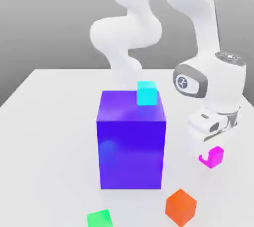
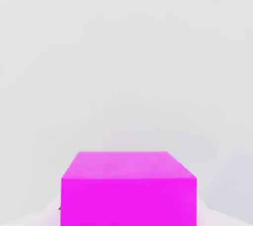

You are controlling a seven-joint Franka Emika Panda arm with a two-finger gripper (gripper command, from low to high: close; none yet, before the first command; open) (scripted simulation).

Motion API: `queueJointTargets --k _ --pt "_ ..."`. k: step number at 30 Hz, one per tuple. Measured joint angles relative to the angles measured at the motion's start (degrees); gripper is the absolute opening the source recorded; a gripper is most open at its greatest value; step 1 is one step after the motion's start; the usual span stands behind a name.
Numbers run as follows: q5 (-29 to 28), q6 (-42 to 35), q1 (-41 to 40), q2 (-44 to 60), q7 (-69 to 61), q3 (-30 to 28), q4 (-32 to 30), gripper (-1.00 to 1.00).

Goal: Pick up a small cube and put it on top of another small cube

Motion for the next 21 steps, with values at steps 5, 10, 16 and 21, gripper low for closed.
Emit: queueJointTargets --k 5,10,16,21 --pt "3.04 -6.35 -8.58 1.48 -10.0 -5.56 7.64 -1.0" --pt "5.04 -12.29 -17.71 4.13 -20.05 -12.14 16.26 -1.0" --pt "6.88 -12.34 -25.13 10.67 -28.0 -16.6 23.18 -1.0" --pt "7.37 -9.26 -25.44 14.19 -28.53 -16.61 23.6 1.0"
